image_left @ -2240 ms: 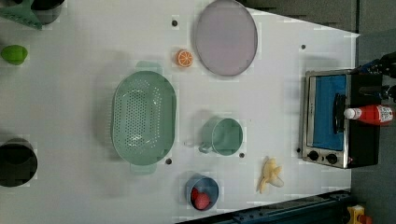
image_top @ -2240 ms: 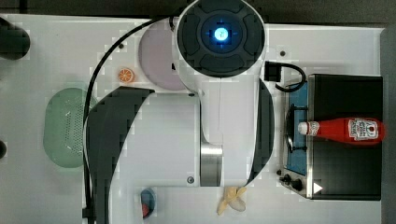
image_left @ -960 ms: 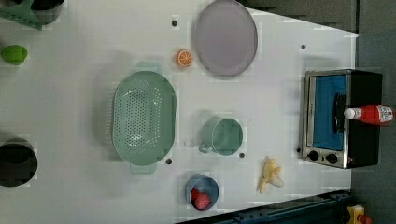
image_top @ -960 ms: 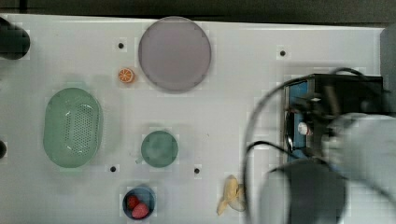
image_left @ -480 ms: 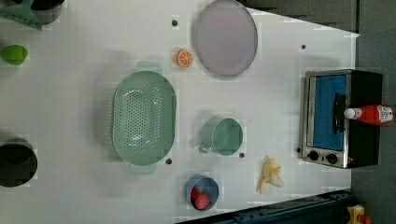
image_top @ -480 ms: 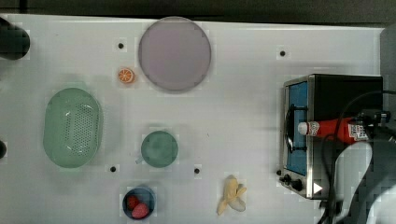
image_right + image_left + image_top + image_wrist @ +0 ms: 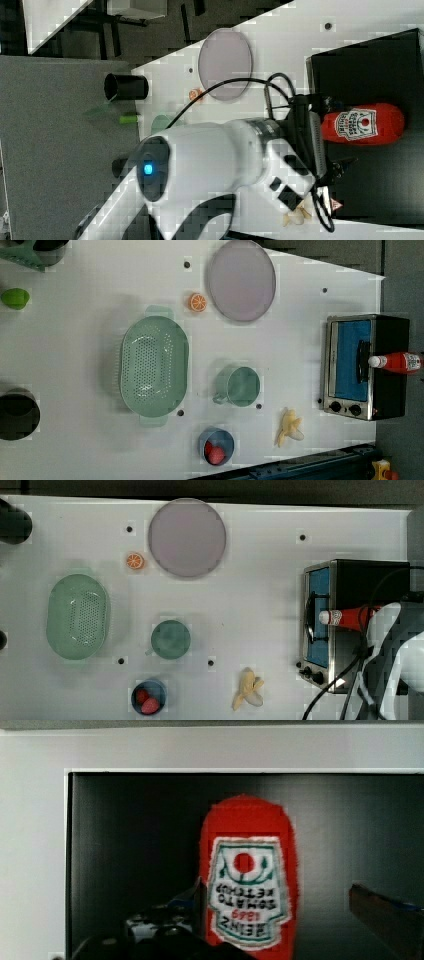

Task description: Pick Ketchup from oven and place it on table.

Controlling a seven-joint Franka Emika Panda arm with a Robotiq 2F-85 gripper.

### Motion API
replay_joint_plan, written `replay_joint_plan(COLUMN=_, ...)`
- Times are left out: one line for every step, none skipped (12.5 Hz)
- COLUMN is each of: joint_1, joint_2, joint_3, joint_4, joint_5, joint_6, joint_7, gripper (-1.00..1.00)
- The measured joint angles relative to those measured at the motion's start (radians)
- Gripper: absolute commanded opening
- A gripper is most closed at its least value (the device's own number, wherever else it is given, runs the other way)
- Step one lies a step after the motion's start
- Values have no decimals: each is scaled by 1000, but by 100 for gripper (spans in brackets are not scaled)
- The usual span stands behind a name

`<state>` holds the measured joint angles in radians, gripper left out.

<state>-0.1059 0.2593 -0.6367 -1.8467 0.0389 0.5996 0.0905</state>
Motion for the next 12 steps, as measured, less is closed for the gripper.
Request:
replay_joint_plan(joint_1=-3, joint_2=20, joint_3=0, joint_4=0, joint_5=45, joint_6=4, joint_7=0, gripper=100)
replay_joint_plan(joint_1=-12, joint_2=29, joint_3=13, joint_4=-1, joint_5=67, joint_6=4, joint_7=0, gripper=100)
replay_joint_plan(joint_1=-19, joint_2=34, joint_3=28, joint_4=-9, joint_5=96, joint_6=4, joint_7=-1, gripper=100)
replay_joint_plan(joint_1=-19, joint_2=39, joint_3=34, joint_4=-10, joint_5=112, joint_6=4, joint_7=1, gripper=100)
replay_joint_plan(joint_1=-20, joint_2=45, joint_3=37, joint_4=-4, joint_5=112, joint_6=5, joint_7=4, gripper=100)
replay_joint_plan(joint_1=-15, joint_2=49, joint_3=36, joint_4=-4, joint_5=110, joint_6=7, joint_7=4, gripper=100)
replay_joint_plan(joint_1=-9, joint_2=60, joint_3=28, joint_4=-3, joint_5=107, joint_6=22, joint_7=5, gripper=100)
replay_joint_plan(joint_1=-9, joint_2=71, joint_3=25, joint_4=-3, joint_5=108, joint_6=37, joint_7=5, gripper=100)
replay_joint_plan(joint_1=-14, joint_2=76, joint_3=25, joint_4=-10, joint_5=122, joint_6=35, joint_7=4, gripper=100)
replay_joint_plan(joint_1=-19, joint_2=80, joint_3=24, joint_4=-26, joint_5=145, joint_6=40, joint_7=4, gripper=92)
replay_joint_plan(joint_1=-19, joint_2=97, joint_3=15, joint_4=-36, joint_5=140, joint_6=48, joint_7=4, gripper=68)
replay_joint_plan(joint_1=-32, joint_2=121, joint_3=19, joint_4=-32, joint_5=137, joint_6=55, joint_7=4, gripper=43)
